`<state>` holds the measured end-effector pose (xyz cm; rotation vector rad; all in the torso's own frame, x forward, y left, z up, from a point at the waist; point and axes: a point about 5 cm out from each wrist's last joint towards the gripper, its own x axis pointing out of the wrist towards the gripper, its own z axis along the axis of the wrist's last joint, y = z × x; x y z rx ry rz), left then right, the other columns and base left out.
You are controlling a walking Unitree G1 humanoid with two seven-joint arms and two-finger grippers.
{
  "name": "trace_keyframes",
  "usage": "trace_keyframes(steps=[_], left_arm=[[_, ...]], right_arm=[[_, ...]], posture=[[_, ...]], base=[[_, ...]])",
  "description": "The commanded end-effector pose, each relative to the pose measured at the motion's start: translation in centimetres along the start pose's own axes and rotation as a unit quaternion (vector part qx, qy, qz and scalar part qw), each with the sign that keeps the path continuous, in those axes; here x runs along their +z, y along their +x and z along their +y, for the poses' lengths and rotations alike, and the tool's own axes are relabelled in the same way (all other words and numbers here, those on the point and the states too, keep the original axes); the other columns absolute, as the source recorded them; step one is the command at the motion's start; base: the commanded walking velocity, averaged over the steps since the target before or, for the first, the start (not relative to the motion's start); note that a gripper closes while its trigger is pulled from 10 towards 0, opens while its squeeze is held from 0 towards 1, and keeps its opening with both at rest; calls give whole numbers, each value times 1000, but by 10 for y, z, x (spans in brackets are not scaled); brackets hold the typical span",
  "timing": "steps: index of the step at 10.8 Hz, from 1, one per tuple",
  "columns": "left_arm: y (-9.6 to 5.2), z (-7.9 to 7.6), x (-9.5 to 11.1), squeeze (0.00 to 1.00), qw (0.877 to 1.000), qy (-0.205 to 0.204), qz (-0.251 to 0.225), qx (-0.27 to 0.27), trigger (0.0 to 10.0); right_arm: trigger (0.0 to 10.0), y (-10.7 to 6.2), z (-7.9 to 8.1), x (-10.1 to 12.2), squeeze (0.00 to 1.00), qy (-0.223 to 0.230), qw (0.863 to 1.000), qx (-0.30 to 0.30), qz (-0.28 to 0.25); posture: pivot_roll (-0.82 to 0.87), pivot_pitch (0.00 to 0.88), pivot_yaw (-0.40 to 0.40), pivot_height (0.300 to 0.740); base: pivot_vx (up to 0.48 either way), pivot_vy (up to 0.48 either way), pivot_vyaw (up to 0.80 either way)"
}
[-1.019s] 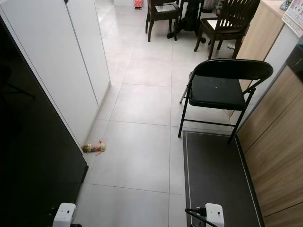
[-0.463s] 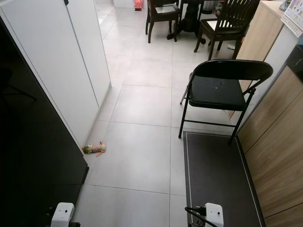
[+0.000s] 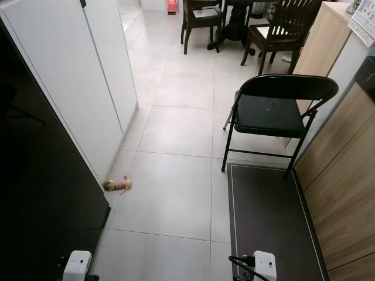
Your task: Restocking fridge
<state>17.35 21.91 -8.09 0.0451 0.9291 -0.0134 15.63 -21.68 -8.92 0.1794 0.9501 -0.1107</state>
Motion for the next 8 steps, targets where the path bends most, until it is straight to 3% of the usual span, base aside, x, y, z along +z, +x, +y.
trace_keyframes(steps=[1, 6, 8], left_arm=[[-1, 4, -3, 0, 1000, -7, 4, 8, 10000], [-1, 4, -2, 0, 1000, -9, 4, 8, 10000], [-1, 4, -2, 0, 1000, -10, 5, 8, 10000]], right_arm=[[10000, -1, -1, -3, 0, 10, 1000, -1, 2], [10000, -1, -1, -1, 0, 0, 1000, -1, -1], [10000, 0, -1, 1, 0, -12, 1000, 3, -4]], posture=[[23, 0, -4, 740], [22, 0, -4, 740], [23, 0, -6, 740]], base=[[0, 0, 0], [0, 0, 0], [0, 0, 681]])
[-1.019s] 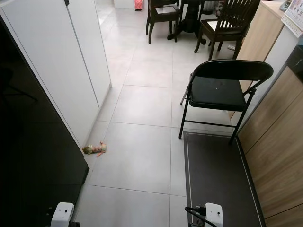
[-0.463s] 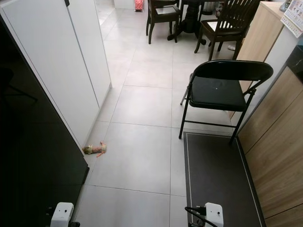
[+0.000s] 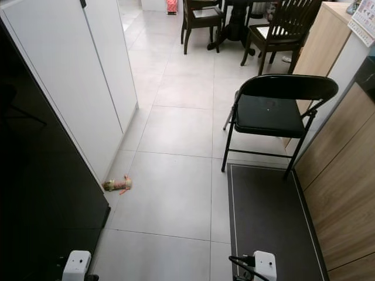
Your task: Restocking fridge
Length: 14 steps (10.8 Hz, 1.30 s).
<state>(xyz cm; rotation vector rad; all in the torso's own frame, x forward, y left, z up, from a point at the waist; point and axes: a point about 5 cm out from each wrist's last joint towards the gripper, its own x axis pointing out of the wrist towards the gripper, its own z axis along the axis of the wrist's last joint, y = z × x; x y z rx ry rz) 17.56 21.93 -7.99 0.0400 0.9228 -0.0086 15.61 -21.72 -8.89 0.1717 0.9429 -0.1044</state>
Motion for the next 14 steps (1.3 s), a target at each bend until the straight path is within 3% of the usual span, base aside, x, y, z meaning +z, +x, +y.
trace_keyframes(steps=[1, 14], left_arm=[[-1, 3, -4, 0, 1000, -6, 8, 7, 10000], [-1, 3, -3, 0, 1000, -9, 6, 6, 10000]], right_arm=[[10000, 0, -1, 1, 0, -15, 1000, 1, 2], [10000, 0, -1, 1, 0, -22, 1000, 7, 8]], posture=[[23, 1, -6, 740], [25, 16, -9, 740]], base=[[0, 0, 800], [0, 0, 800]])
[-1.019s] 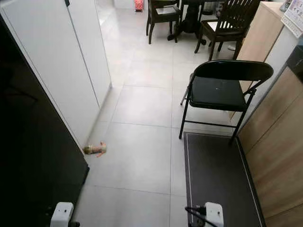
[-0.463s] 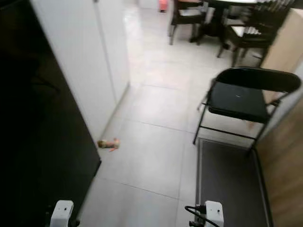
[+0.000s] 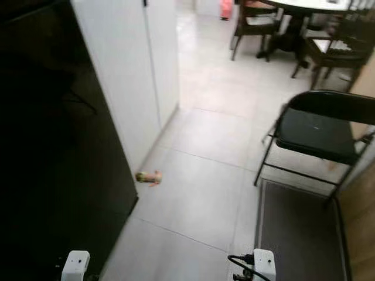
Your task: Restocking fridge
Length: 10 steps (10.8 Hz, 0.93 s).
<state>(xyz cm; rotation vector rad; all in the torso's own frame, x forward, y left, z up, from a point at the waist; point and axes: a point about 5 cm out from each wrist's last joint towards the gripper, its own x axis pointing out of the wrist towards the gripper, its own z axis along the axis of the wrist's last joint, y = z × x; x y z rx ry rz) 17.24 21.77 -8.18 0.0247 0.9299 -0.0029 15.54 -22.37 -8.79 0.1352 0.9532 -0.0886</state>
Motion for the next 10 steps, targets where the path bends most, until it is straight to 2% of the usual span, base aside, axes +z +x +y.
trace_keyframes(steps=[1, 10], left_arm=[[-1, 5, 0, 0, 1000, -2, 3, 7, 10000], [-1, 5, 0, 0, 1000, 0, 4, 5, 10000]], right_arm=[[10000, 1, 5, 0, 0, -2, 1000, 9, 3], [10000, 1, 6, 0, 0, -4, 1000, 10, 4]], posture=[[25, 16, -9, 740], [27, 19, -10, 740]], base=[[0, 0, 800], [0, 0, 800]])
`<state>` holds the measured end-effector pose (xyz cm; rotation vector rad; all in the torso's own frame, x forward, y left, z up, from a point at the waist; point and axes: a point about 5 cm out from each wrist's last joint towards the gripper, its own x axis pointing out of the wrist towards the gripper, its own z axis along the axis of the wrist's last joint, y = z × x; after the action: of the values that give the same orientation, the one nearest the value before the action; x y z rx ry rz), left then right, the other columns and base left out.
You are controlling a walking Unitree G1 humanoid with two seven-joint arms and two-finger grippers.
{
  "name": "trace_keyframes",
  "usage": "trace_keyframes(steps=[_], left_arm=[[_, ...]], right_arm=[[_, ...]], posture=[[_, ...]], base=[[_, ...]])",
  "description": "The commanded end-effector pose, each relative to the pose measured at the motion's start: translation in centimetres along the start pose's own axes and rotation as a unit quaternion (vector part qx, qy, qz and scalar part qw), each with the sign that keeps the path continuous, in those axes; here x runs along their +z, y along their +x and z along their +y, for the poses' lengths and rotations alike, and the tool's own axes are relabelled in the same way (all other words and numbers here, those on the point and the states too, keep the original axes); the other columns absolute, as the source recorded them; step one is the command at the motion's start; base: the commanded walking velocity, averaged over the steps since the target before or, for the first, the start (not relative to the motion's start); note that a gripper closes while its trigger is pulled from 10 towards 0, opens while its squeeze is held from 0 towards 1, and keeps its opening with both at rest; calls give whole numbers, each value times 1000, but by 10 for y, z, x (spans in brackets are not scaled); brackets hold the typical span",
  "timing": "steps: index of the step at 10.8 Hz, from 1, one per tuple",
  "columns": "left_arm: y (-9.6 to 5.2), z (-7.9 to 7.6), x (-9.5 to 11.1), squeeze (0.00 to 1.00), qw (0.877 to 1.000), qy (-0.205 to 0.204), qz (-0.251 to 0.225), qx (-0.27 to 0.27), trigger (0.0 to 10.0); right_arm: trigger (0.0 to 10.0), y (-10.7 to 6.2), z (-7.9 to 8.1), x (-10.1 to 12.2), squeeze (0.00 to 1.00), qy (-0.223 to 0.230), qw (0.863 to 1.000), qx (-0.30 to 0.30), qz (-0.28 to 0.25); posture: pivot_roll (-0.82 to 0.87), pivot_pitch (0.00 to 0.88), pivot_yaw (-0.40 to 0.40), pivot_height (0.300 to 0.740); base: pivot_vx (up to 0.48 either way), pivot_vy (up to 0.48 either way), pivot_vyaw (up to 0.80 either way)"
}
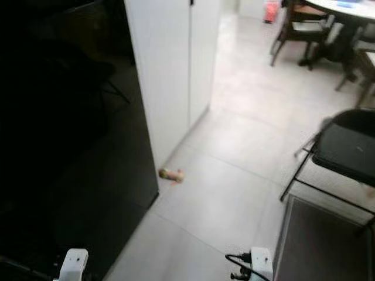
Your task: Restocking fridge
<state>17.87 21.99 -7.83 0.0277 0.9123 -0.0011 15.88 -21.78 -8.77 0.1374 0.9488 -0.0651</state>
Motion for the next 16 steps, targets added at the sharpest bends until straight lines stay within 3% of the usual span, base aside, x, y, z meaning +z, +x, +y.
trace_keyframes(steps=[1, 16], left_arm=[[-2, 3, -7, 0, 1000, 0, 13, 4, 10000], [-2, 3, -8, 0, 1000, 2, 19, 4, 10000]], right_arm=[[10000, 0, -1, -2, 0, 0, 1000, -1, 6], [10000, 0, 0, -3, 0, -2, 1000, 2, 10]], posture=[[27, 19, -10, 740], [23, 25, -11, 740]], base=[[0, 0, 800], [0, 0, 800]])
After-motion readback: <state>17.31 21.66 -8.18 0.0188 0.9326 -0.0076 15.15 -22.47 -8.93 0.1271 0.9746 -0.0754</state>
